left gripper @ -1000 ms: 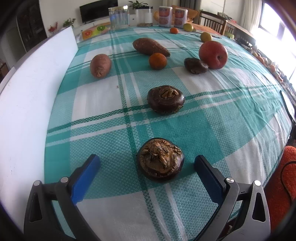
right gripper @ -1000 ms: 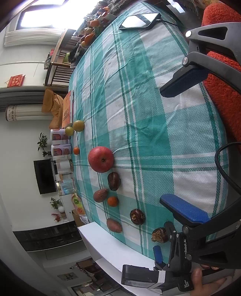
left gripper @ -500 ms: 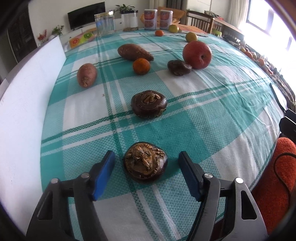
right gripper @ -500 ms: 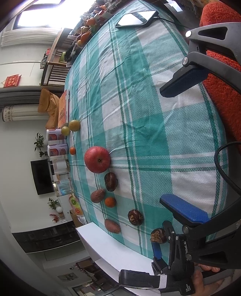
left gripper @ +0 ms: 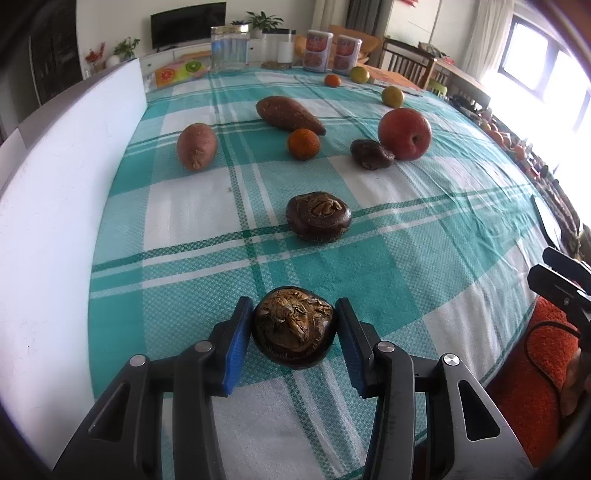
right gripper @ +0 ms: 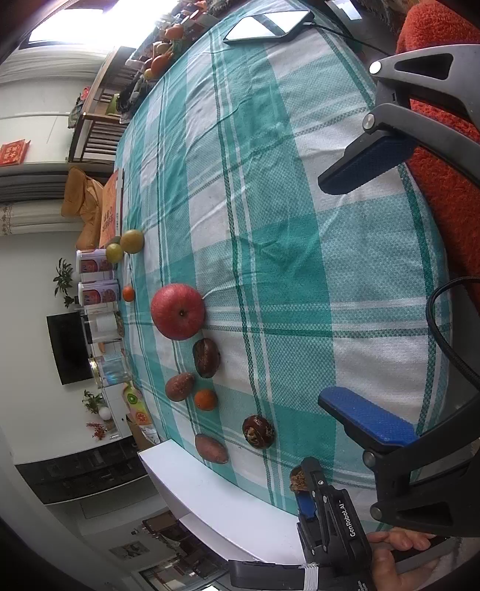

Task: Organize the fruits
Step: 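Close the left tool on the dark brown fruit and lift it, then grasp a sweet potato with the right tool while the left tool holds the brown fruit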

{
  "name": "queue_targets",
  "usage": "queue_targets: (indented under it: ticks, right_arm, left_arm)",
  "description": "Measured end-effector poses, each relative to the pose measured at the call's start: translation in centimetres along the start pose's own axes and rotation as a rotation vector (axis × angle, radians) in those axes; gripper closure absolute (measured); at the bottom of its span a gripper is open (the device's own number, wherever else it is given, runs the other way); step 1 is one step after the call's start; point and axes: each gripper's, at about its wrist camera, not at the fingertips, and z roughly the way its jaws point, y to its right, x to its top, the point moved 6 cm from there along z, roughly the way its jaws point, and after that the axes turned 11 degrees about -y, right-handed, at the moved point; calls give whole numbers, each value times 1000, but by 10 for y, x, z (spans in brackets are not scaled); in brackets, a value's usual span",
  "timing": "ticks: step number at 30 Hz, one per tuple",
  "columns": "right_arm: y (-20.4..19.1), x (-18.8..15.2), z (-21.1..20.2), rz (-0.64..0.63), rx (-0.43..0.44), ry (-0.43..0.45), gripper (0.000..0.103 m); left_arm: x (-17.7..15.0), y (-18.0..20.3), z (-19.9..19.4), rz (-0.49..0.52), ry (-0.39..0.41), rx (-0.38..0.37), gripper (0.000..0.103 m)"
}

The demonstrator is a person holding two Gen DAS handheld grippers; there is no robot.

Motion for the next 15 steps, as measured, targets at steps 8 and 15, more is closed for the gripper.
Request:
queue_targets:
  ticks: [8, 15]
  right_arm:
    - [-62, 124, 16, -196, 120, -13, 0]
    - [-117, 212, 111, -275, 117, -198, 30]
  left_arm:
    - [3, -9, -10, -43, 39, -32, 56]
    - [7, -18, -24, -80, 60, -55, 56]
